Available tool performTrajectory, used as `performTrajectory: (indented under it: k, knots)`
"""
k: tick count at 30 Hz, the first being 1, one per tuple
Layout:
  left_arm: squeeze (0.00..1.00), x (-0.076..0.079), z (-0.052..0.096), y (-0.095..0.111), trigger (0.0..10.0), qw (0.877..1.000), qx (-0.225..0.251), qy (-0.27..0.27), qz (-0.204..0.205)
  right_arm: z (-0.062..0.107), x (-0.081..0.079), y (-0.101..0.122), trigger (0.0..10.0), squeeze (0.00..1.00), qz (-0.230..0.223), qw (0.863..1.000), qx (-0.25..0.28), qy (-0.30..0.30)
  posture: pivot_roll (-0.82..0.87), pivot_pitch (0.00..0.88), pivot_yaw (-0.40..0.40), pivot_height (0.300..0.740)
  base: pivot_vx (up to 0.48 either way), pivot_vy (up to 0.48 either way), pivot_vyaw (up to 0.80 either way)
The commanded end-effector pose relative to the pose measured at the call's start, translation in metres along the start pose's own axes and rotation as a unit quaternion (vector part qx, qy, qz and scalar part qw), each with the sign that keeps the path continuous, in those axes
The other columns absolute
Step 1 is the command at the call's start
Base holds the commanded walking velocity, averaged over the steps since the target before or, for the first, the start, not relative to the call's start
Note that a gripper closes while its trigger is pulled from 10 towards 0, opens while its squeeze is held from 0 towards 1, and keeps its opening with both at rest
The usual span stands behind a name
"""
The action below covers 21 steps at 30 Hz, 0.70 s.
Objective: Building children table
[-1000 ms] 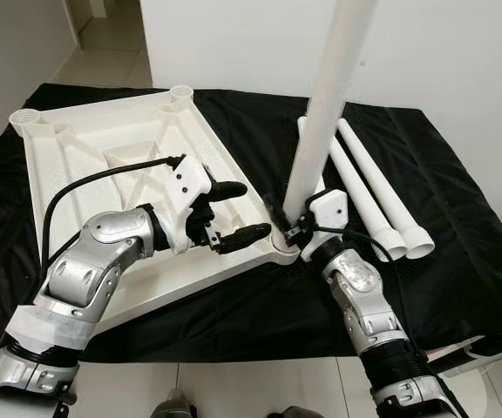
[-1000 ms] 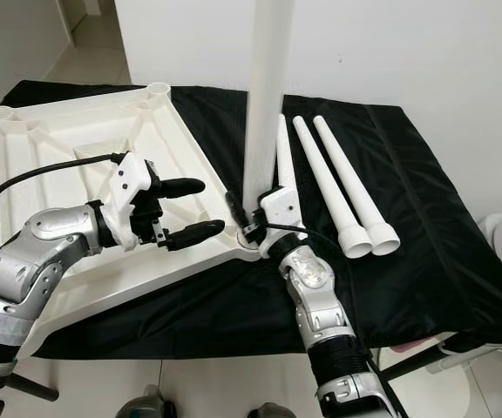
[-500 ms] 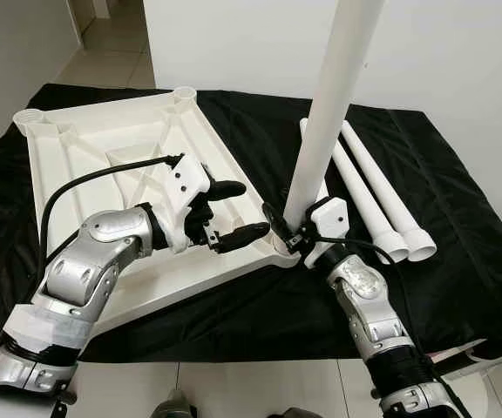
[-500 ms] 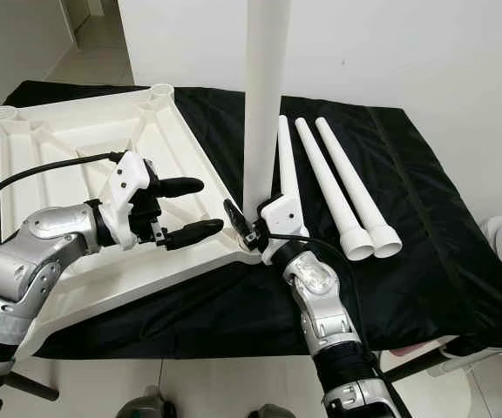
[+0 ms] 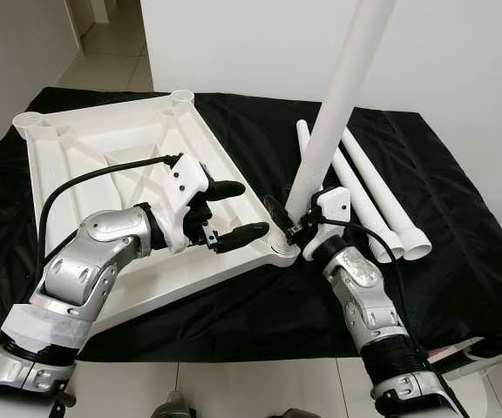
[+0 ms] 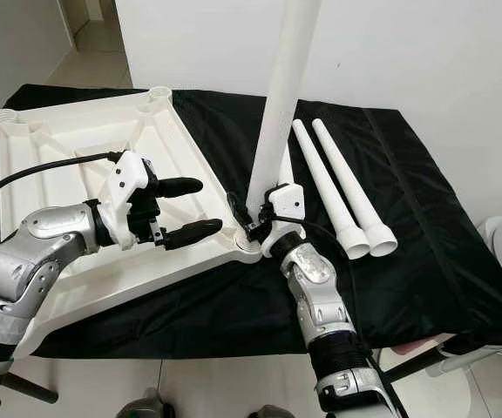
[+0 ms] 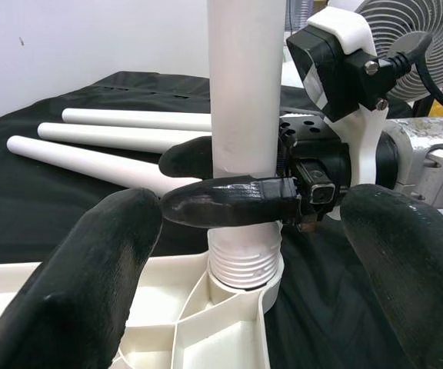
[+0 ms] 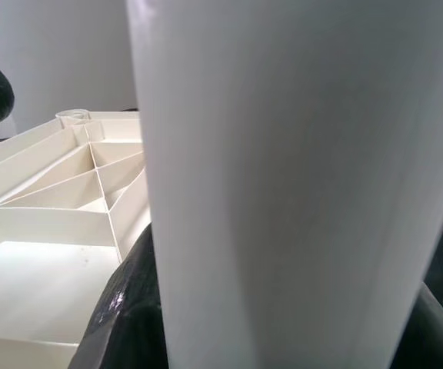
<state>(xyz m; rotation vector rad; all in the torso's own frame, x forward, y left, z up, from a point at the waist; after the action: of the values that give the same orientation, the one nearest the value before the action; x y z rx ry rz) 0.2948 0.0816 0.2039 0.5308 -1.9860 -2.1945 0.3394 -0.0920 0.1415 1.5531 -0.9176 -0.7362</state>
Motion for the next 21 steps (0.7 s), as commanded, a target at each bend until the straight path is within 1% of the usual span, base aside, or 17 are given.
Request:
performTrajectory:
  k: [1,2,3,4,7,9,12,15,16,17,19,20,21]
  knots:
    - [0.0,0.005,0.0,0.003,10.0,0.999,-0.003,-0.039,-0.004,0.01,0.009,-0.025,10.0,0.0,-0.021,0.998,-0.057,-0.027,0.09,0.007,-0.051,0.74,0.0,0.0,0.0]
    - [0.0,0.005,0.0,0.003,10.0,0.999,-0.002,-0.038,-0.005,0.01,0.011,-0.026,10.0,0.0,-0.033,0.997,-0.058,-0.036,0.09,0.005,-0.054,0.74,0.0,0.0,0.0]
    - [0.0,0.005,0.0,0.003,10.0,0.999,-0.002,-0.038,-0.005,0.01,0.011,-0.026,10.0,0.0,-0.033,0.997,-0.058,-0.036,0.09,0.005,-0.054,0.74,0.0,0.0,0.0]
    - [0.0,0.006,0.0,0.003,10.0,0.999,-0.001,-0.038,-0.004,0.01,0.014,-0.027,10.0,0.0,-0.055,0.995,-0.062,-0.05,0.09,0.003,-0.056,0.74,0.0,0.0,0.0]
    - [0.0,0.006,0.0,0.003,10.0,0.999,-0.001,-0.038,-0.004,0.01,0.015,-0.028,10.0,0.0,-0.06,0.995,-0.062,-0.055,0.09,0.003,-0.056,0.74,0.0,0.0,0.0]
    - [0.0,0.006,0.0,0.003,10.0,0.999,-0.001,-0.038,-0.004,0.012,0.018,-0.031,10.0,0.0,-0.088,0.991,-0.066,-0.071,0.09,0.0,-0.061,0.74,0.0,0.0,0.0]
    - [0.0,0.006,0.0,0.003,10.0,0.999,0.0,-0.038,-0.005,0.014,0.018,-0.033,10.0,0.0,-0.092,0.991,-0.066,-0.076,0.09,0.0,-0.062,0.74,0.0,0.0,0.0]
    - [0.0,0.005,0.0,0.004,10.0,0.999,0.0,-0.037,-0.006,0.015,0.018,-0.033,10.0,0.0,-0.087,0.991,-0.064,-0.077,0.09,0.0,-0.063,0.74,0.0,0.0,0.0]
    - [0.0,0.005,0.0,0.004,10.0,0.999,0.0,-0.036,-0.007,0.017,0.016,-0.029,10.0,0.0,-0.049,0.995,-0.046,-0.072,0.09,0.0,-0.062,0.74,0.0,0.0,0.0]
    - [0.0,0.005,0.0,0.004,10.0,0.999,0.0,-0.036,-0.007,0.017,0.016,-0.029,10.0,0.0,-0.049,0.995,-0.046,-0.072,0.09,0.0,-0.062,0.74,0.0,0.0,0.0]
    - [0.0,0.003,0.001,0.004,10.0,0.999,0.0,-0.034,-0.008,0.022,0.007,-0.023,10.0,0.0,0.013,0.998,-0.015,-0.051,0.09,0.0,-0.064,0.74,0.0,0.0,0.0]
    - [0.0,0.003,0.001,0.004,10.0,0.999,0.0,-0.034,-0.008,0.022,0.007,-0.023,10.0,0.0,0.013,0.998,-0.015,-0.051,0.09,0.0,-0.064,0.74,0.0,0.0,0.0]
    - [0.0,0.003,0.001,0.005,10.0,0.999,0.001,-0.033,-0.008,0.024,0.004,-0.021,10.0,0.0,0.029,0.999,-0.007,-0.045,0.09,0.0,-0.063,0.74,0.0,0.0,0.0]
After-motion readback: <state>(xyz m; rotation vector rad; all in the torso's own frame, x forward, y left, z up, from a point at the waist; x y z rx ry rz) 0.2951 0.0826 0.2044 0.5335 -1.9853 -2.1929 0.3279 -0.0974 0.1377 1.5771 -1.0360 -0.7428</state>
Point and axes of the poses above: a point about 5 cm out from each wrist's last joint towards the gripper, its own z axis pointing back from the gripper into the wrist, its own y axis along the axis of the wrist's last joint, x = y × z, the point moved 3 cm from there along -z, pointing out of the wrist towards the gripper, and after that the axes turned 1 degree about z, right-handed, at the moved point
